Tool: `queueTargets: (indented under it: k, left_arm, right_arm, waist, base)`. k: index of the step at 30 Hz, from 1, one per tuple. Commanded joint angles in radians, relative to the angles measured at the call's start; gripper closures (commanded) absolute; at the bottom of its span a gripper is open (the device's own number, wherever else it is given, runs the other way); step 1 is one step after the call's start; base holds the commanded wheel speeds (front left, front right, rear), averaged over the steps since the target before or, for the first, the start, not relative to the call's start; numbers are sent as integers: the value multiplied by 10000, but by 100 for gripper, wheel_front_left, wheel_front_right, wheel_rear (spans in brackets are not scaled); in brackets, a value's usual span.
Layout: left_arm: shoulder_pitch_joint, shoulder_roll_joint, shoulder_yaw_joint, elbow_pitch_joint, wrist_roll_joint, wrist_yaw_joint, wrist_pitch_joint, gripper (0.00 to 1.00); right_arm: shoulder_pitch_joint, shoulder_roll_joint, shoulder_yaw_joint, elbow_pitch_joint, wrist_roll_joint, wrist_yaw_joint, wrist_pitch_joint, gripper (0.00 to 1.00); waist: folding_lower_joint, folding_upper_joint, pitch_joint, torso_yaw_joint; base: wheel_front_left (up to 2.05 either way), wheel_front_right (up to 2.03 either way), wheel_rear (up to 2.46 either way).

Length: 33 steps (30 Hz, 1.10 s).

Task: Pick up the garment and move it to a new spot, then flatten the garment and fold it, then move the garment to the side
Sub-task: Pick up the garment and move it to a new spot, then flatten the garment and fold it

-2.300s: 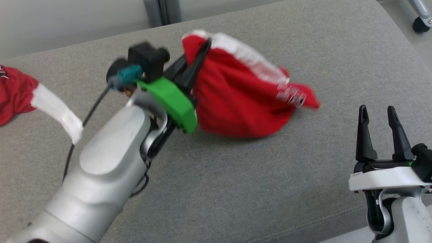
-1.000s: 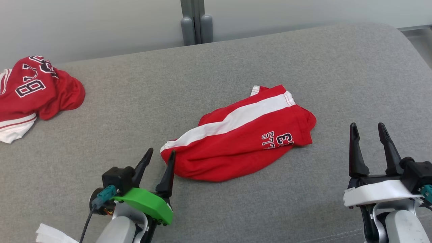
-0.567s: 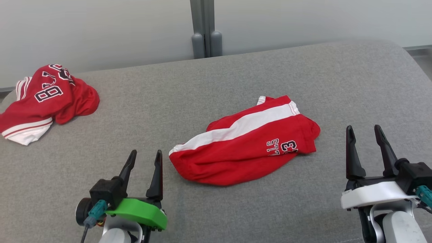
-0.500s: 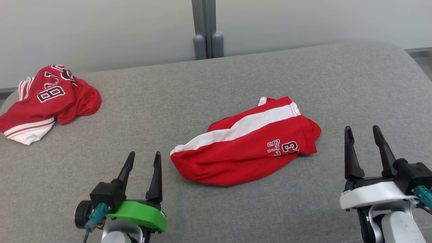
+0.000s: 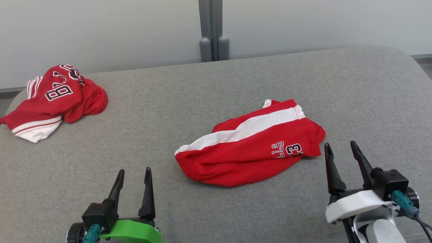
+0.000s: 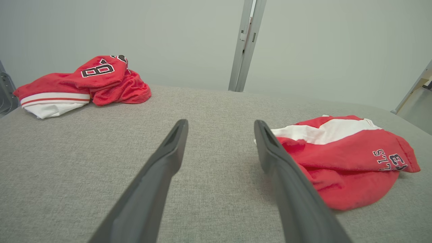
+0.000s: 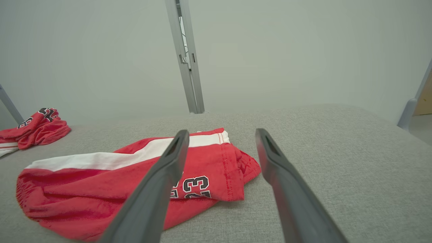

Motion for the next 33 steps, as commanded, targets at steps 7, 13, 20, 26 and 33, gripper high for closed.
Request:
queueTargets:
  k: [7, 13, 20, 26, 33]
  left_arm:
    - [175, -8, 74, -34, 20, 66, 5, 0]
    - [128, -8, 41, 15, -1, 133, 5, 0]
    - [84, -8, 21, 69, -57, 131, 5, 0]
    - [-102, -7, -35, 23, -45, 141, 5, 0]
    - [-382, -6, -156, -69, -71, 145, 5, 0]
  right_arm:
    - [-155, -32, 172, 568, 28, -3, -35, 0]
    - [-219, -32, 215, 726, 32, -3, -35, 0]
    - [-199, -32, 189, 760, -2, -3, -35, 0]
    - [-557, -32, -100, 960, -283, -3, -35, 0]
    - [-2005, -65, -640, 1795, -1185, -3, 951, 0]
  waist:
    - [1, 0, -11, 75]
    - [1, 0, -6, 82]
    - [1, 0, 38, 82]
    - [1, 0, 283, 158]
    - [1, 0, 808, 367]
  base:
    - [0, 0, 0]
    - [0, 0, 0]
    - [0, 0, 0]
    - [0, 0, 0]
    - [0, 0, 0]
